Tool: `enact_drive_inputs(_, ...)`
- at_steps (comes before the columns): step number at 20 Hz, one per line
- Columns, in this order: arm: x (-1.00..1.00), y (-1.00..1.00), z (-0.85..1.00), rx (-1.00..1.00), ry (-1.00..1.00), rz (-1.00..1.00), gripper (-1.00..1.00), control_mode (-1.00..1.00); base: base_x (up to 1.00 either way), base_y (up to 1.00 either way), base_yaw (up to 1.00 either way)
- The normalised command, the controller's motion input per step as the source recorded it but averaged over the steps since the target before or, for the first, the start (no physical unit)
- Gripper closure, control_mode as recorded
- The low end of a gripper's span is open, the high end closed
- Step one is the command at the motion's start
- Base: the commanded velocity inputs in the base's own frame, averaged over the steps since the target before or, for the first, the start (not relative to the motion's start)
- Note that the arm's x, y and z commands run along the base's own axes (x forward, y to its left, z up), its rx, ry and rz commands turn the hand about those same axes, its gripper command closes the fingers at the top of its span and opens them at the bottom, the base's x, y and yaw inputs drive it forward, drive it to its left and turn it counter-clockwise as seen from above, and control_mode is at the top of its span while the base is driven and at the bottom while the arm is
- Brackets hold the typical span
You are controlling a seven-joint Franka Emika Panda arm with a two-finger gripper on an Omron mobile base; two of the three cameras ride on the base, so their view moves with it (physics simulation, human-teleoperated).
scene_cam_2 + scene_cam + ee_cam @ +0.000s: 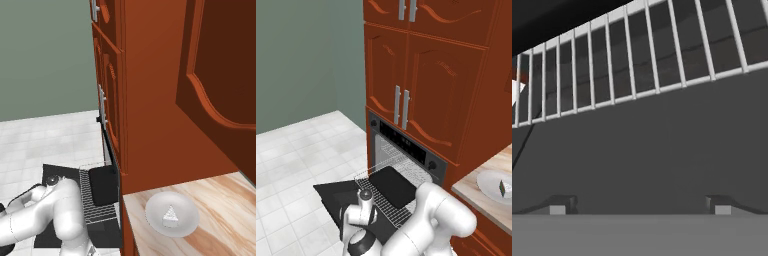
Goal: Take the baked cake out of the oven and place it on the plate for cooling. Then close the oven door.
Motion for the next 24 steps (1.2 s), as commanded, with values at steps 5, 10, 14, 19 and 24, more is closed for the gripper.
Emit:
enact_drive_inputs(5, 0.29, -0.35, -0.13, 0.0, 0.0, 0.05, -1.0, -1.0, 0.0, 0.0, 0.0)
enact_drive_inputs(10, 0.3, -0.36, -0.15, 0.0, 0.0, 0.09, -1.0, -1.0, 0.0, 0.0, 0.0)
enact_drive_inputs(14, 0.32, -0.37, -0.15, 0.0, 0.0, 0.09, -1.0, -1.0, 0.0, 0.0, 0.0)
enact_drive_inputs(19, 0.34, -0.35, -0.14, 0.0, 0.0, 0.1, -1.0, -1.0, 0.0, 0.0, 0.0)
enact_drive_inputs(24, 0.34, -0.33, -0.13, 0.0, 0.0, 0.1, -1.0, -1.0, 0.0, 0.0, 0.0)
